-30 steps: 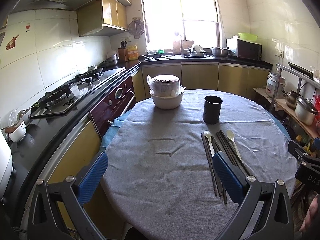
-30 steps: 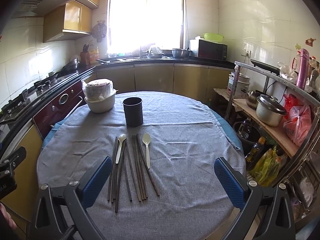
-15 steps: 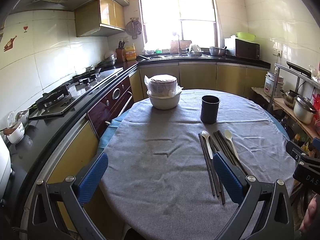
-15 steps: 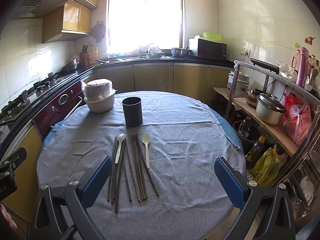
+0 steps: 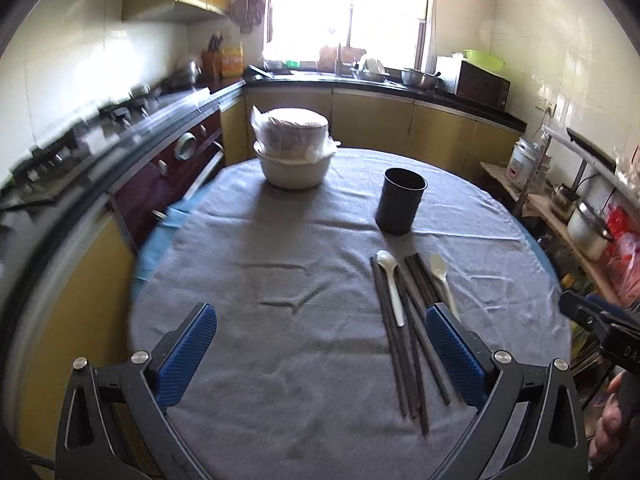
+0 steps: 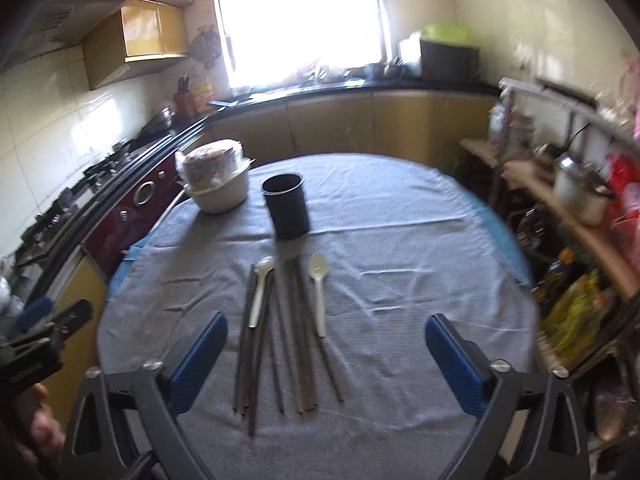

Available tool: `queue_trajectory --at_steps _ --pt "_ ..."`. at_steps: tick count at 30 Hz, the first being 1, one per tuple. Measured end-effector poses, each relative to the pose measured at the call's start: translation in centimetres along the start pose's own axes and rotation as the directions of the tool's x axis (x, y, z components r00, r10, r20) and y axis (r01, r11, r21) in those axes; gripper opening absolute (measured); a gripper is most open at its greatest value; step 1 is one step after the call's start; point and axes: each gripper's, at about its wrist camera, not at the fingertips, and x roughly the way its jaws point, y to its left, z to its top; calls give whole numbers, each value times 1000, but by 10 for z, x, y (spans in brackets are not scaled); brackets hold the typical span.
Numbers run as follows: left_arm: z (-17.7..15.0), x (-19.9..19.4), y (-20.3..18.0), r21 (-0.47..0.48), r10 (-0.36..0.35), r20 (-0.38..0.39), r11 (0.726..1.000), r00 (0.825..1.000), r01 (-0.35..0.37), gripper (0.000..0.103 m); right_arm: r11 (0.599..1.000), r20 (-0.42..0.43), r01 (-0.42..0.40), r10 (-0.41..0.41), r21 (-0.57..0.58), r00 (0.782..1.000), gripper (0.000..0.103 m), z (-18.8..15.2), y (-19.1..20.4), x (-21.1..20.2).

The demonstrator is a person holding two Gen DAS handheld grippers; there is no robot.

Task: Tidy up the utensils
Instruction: 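Close the right gripper on one white spoon while the left gripper grasps the other spoon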

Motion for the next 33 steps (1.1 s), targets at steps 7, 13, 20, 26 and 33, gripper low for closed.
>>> queue_trajectory --at_steps 7,13,20,26,33 --pt "12 73 -4 -28 -124 -127 992 984 121 59 978 -160 -197 206 75 965 49 26 -15 83" --pt "22 123 -21 -25 -227 -210 974 951 227 52 960 -249 -244 272 139 929 33 41 -22 158" --pt "38 190 -27 -72 -286 -326 958 901 278 52 950 -322 -218 283 223 903 33 59 -38 238" --pt "52 235 -29 -139 -339 -385 941 859 309 53 949 -375 -206 286 239 882 33 64 -45 277" --pt "56 270 -44 -134 -349 -432 937 832 323 53 946 -394 -226 304 233 867 15 61 -44 296"
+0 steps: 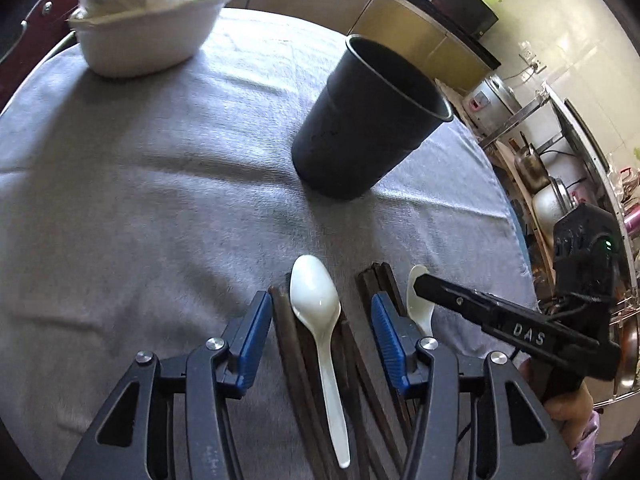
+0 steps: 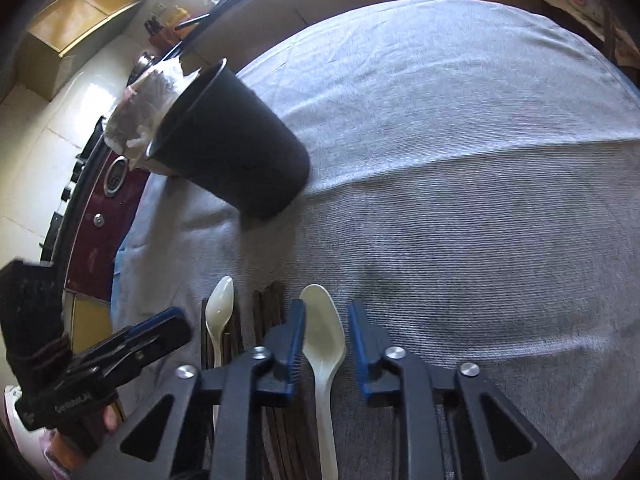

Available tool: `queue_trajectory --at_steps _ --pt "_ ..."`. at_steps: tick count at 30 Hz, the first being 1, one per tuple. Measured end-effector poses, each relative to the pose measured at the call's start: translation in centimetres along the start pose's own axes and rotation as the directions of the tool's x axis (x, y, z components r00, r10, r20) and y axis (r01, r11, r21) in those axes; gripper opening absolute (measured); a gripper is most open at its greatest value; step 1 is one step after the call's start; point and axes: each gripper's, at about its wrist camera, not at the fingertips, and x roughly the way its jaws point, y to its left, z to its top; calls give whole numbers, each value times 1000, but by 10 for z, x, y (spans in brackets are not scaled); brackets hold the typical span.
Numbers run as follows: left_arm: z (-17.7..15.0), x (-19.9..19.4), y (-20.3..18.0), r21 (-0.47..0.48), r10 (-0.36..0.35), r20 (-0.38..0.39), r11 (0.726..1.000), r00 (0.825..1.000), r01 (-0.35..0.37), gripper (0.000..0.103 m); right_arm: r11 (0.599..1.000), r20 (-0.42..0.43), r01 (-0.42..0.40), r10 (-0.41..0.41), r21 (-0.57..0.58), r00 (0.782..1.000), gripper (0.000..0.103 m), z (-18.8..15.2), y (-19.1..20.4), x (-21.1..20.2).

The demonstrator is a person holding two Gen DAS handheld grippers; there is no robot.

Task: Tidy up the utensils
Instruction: 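Close the right gripper on one white spoon while the left gripper grasps the other spoon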

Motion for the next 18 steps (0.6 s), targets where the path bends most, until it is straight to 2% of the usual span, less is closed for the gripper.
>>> queue_trajectory --at_steps 2,6,8,10,12,18 --pt "3 5 -2 9 3 -8 1000 1000 -3 53 1000 -3 -11 11 -12 1000 8 0 0 3" --pt "7 14 -4 35 3 -3 999 1000 -3 52 999 13 -24 24 -32 1000 3 -1 0 4" --pt "10 18 -6 50 -9 -9 999 1000 9 46 999 22 -30 31 -37 999 3 -2 0 4" --pt "12 22 -6 61 -11 -14 998 1000 12 32 998 32 -33 34 -47 999 3 -2 0 3" --pt "14 23 -5 69 -24 -19 997 1000 25 24 998 37 -38 39 -44 999 3 -2 0 3" --pt "12 11 -4 82 -71 16 994 997 69 13 998 66 -51 54 -47 996 3 -4 -4 -6"
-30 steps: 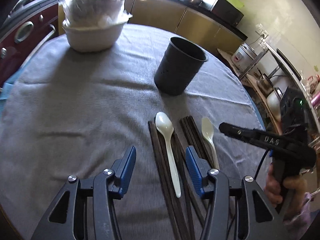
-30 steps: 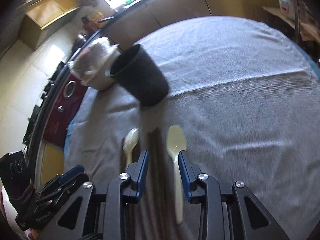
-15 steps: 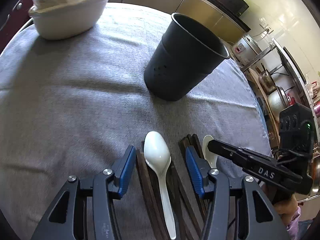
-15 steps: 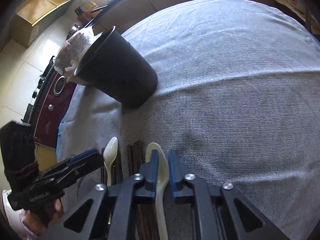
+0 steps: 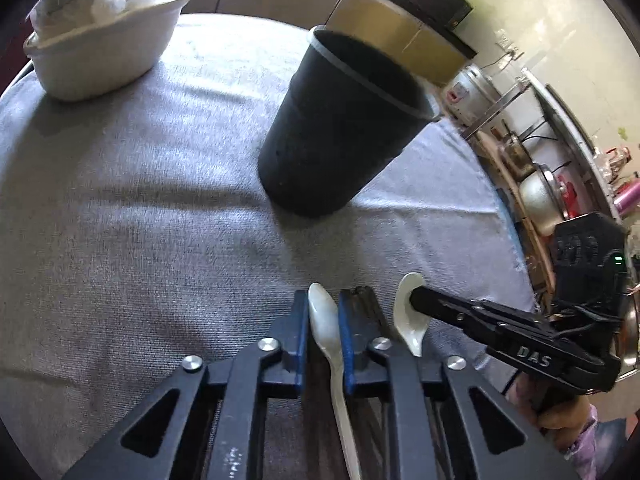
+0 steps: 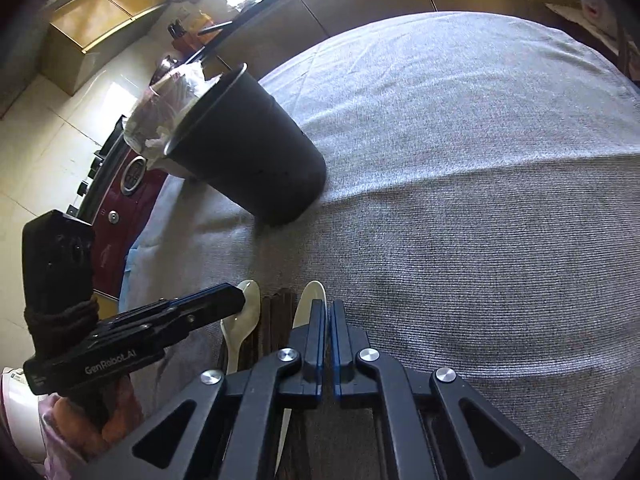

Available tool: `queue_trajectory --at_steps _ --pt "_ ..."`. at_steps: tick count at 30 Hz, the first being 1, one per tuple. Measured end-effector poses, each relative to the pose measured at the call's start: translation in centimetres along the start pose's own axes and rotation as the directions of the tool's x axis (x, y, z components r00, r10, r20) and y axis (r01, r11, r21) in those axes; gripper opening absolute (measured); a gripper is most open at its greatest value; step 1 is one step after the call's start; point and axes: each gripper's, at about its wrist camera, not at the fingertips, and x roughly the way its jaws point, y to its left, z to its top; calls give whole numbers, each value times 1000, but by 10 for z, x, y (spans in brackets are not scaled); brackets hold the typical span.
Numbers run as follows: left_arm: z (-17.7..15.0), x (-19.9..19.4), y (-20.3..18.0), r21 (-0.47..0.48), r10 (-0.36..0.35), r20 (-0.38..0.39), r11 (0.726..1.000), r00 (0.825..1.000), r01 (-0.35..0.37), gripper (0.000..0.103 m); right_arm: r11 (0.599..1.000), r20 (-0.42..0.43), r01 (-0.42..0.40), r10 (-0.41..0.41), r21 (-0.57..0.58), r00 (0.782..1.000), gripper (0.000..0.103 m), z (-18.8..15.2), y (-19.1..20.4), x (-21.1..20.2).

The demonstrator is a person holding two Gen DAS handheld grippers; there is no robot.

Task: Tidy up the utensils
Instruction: 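Close the right gripper on one white spoon while the left gripper grasps the other spoon, then lift the white spoons off the cloth with both grippers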

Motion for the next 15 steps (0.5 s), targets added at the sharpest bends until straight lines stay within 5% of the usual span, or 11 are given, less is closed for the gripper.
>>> queue_trajectory --at_steps 5,9,15 --pt "-5 -4 -4 17 0 -17 1000 1000 1 13 1000 -3 -9 9 5 1000 3 -2 -9 -3" --pt "-4 5 -11 5 36 -38 999 999 -36 34 999 -10 -27 27 16 1000 3 -2 -13 -2" --pt "-4 6 -19 14 45 -37 999 998 -44 35 999 -59 -44 45 22 997 7 2 -12 2"
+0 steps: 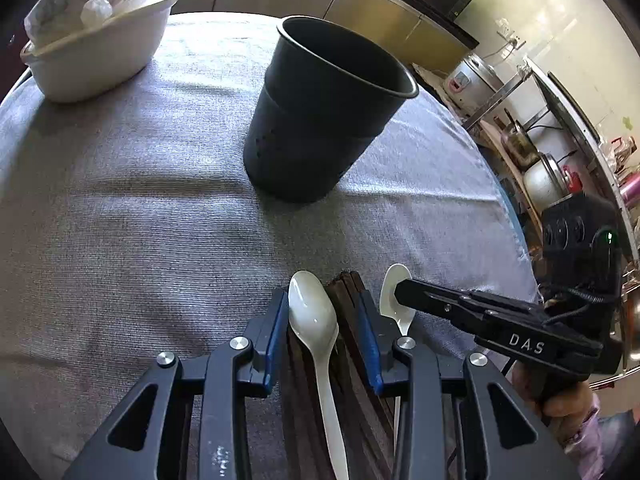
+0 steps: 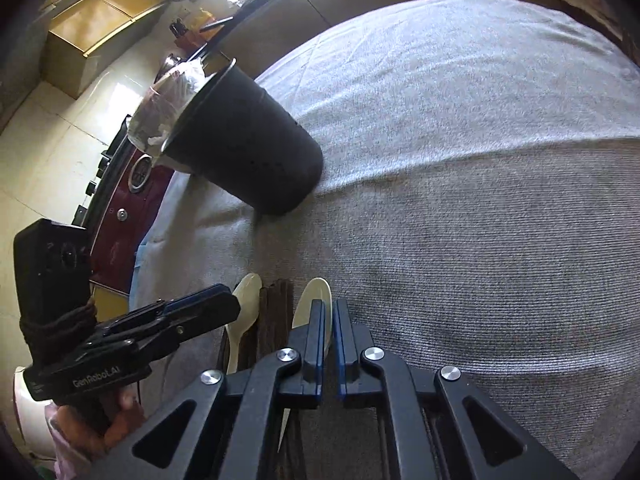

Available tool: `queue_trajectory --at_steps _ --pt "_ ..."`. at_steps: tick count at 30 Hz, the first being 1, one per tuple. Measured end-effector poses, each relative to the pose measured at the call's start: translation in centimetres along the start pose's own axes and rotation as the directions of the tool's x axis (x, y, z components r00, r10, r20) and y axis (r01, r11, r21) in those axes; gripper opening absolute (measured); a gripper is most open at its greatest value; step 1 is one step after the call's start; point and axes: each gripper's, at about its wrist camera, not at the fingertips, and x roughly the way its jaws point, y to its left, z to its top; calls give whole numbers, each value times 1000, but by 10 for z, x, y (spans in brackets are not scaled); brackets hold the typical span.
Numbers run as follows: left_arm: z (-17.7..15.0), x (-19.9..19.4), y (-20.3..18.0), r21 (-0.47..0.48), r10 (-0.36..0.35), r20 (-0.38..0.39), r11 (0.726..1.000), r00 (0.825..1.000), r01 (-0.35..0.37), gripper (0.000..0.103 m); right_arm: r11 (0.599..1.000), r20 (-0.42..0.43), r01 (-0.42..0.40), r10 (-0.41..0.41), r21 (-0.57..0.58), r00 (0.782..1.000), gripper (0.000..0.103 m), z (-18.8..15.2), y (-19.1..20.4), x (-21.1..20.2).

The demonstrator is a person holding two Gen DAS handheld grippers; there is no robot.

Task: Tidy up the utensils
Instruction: 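Lift the white spoons off the cloth with both grippers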

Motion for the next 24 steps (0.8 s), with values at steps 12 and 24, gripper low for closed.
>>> queue_trajectory --at_steps 12,24 --pt "-14 -6 -5 84 -49 48 995 998 45 2 1000 52 -26 26 -9 998 5 -12 1 -3" --pt "-21 -31 -7 148 -101 40 984 994 94 10 989 169 147 -139 -33 976 5 -41 45 -28"
